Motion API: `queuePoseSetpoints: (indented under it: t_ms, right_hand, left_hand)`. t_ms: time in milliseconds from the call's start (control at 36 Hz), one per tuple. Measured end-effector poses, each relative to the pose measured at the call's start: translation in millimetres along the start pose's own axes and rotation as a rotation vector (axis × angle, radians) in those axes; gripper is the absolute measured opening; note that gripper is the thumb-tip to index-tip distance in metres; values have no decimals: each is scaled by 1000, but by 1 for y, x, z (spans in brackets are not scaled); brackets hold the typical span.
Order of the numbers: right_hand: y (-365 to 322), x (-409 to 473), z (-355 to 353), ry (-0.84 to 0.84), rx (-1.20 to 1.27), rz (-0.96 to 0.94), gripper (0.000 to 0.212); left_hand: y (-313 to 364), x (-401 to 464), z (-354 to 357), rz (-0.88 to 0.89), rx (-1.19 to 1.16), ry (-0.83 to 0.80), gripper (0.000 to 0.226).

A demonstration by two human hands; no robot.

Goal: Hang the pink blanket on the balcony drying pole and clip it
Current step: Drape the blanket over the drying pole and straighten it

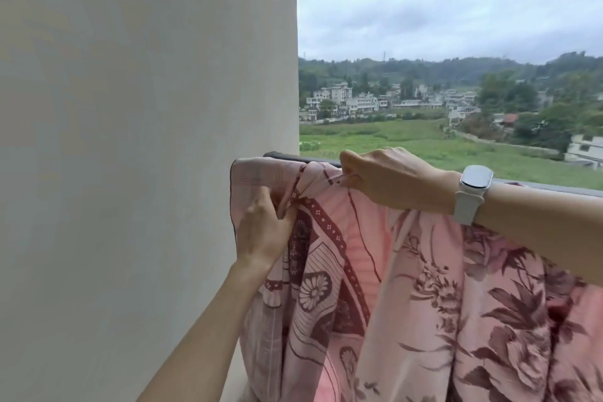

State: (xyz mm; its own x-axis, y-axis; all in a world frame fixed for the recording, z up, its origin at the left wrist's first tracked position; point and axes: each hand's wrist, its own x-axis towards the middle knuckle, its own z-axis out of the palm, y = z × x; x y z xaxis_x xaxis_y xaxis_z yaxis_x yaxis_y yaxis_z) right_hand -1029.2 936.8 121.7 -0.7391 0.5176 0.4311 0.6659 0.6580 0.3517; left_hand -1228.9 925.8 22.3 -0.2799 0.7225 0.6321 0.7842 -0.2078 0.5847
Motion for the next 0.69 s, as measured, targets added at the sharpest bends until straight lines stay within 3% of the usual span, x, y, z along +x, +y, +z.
queuePoseSetpoints:
  t_ms: [56, 194, 389, 472, 556, 639, 694]
  right_hand:
    - [0, -1, -3, 18, -48, -21, 17]
    - [7, 7, -5, 58, -98, -55, 3]
    - [46, 61, -28, 380, -76, 10, 7]
    - [74, 84, -39, 434, -199, 158, 12]
    - [107, 93, -55, 523, -245, 295, 39]
    - [145, 91, -69, 548, -297, 462, 37]
    - [164, 80, -73, 476, -379, 532, 32]
  left_hand:
    - [-4, 0, 1, 11, -102, -41, 23]
    - [6, 30, -28, 32, -216, 65, 28]
    - [47, 125, -75, 443, 241, 390, 35]
    - [77, 174, -85, 628, 459, 417, 45]
    - [118, 213, -85, 743, 515, 431, 59]
    - [151, 237, -60, 898, 484, 415, 53]
    - [162, 243, -32, 877, 470, 357, 53]
